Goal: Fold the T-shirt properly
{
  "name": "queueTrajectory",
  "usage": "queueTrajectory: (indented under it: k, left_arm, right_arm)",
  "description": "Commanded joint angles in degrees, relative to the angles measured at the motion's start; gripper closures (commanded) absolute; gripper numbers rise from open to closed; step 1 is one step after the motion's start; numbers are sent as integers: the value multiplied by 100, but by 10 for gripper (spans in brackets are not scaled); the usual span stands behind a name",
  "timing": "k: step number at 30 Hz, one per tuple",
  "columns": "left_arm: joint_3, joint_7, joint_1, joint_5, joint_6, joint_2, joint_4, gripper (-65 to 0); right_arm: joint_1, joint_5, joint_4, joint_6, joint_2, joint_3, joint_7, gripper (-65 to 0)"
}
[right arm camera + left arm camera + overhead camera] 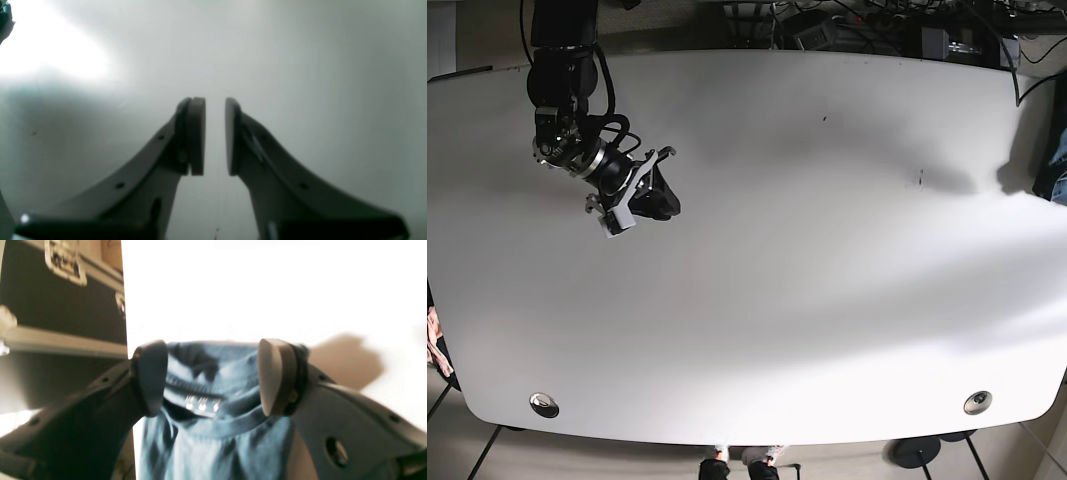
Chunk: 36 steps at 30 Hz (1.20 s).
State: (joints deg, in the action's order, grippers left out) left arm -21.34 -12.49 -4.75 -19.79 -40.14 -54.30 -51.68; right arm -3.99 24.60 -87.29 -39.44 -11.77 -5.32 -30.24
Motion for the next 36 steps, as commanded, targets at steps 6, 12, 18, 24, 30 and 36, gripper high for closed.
queueTrajectory:
  k: [6, 12, 18, 24, 30, 36]
  left_arm:
    - [-244, -206, 75, -144, 546, 837, -1518, -386]
    - [-296, -162, 383, 1245, 1240, 2991, -2924, -386]
    - [-270, 357, 102, 2256, 1249, 4837, -3715, -386]
    - [90, 1069, -1208, 2599, 1284, 5980, -4682, -385]
    - [697, 1148, -3336, 2555, 2199, 6330, -5474, -383]
    - [996, 2889, -4988, 2071, 2717, 6330, -5043, -324]
  right_arm:
    - [122, -29, -296, -56, -58, -439, 215, -95]
    - [-168, -1524, -357, 300, 21, -545, 1692, -95]
    - [-740, -1576, -331, 661, 91, -1099, 2721, -100]
    - [-1601, -1533, -331, 634, 118, -1696, 3503, -95]
    - [-3052, -1524, -331, 599, 118, -1635, 4514, -95]
    - [-3860, -1524, 267, 599, 82, -1266, 5314, -94]
